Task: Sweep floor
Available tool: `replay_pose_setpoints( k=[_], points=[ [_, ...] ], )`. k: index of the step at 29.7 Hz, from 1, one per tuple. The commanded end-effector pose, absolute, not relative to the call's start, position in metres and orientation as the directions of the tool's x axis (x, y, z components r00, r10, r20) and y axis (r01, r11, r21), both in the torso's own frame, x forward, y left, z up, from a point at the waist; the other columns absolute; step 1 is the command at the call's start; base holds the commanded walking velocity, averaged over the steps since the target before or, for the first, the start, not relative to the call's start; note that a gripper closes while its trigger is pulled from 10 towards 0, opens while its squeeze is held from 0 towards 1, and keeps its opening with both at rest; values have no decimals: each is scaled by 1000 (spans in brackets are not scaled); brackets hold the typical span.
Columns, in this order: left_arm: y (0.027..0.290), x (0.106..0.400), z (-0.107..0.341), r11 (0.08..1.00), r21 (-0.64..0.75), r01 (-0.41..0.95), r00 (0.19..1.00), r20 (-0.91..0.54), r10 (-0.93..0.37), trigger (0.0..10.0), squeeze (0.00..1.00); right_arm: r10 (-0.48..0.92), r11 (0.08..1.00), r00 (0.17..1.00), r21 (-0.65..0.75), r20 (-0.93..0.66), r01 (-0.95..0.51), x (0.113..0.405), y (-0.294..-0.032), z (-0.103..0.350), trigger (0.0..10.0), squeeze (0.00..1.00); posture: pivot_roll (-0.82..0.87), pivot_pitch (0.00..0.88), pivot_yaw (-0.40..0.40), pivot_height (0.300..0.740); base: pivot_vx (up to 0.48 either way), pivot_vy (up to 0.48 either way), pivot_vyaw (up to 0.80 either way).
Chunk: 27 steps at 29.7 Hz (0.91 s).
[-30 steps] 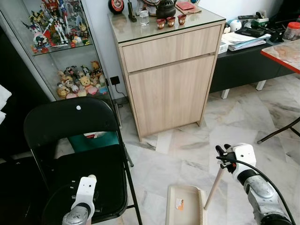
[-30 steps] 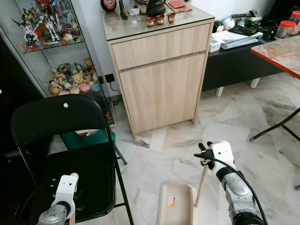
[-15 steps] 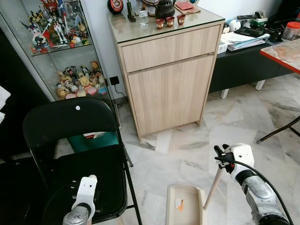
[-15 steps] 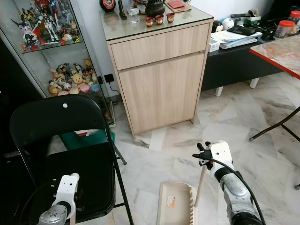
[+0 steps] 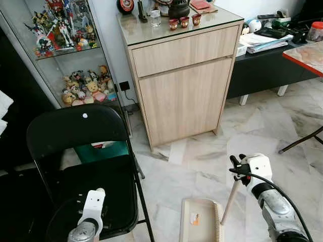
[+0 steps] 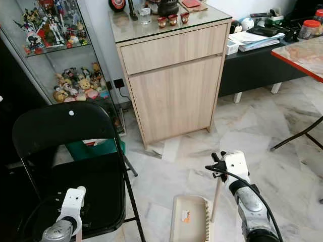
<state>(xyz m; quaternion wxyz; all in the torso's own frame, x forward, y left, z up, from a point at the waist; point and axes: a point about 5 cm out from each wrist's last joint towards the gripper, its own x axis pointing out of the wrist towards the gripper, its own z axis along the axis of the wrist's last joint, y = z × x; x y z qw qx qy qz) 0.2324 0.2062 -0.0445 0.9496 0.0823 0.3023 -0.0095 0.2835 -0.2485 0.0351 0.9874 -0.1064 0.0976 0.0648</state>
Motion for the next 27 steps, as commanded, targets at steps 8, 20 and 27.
replay_pose_setpoints(
  k=[8,20,27],
  points=[
    [214,231,-45,980,184,82,807,-589,43,10000,0,42,979,976,-188,-215,-83,281,-248,30,5686,0,-161,0,132,740,0,0,0],
    [222,237,-36,976,207,64,845,-531,57,10000,0,62,989,986,-126,-152,-82,276,-227,28,10000,0,-159,0,128,740,0,0,0],
    [228,251,-20,978,207,12,895,-438,82,10000,0,11,996,993,-90,-118,-22,275,-225,30,10000,0,-145,0,122,740,0,0,0]
  ],
)
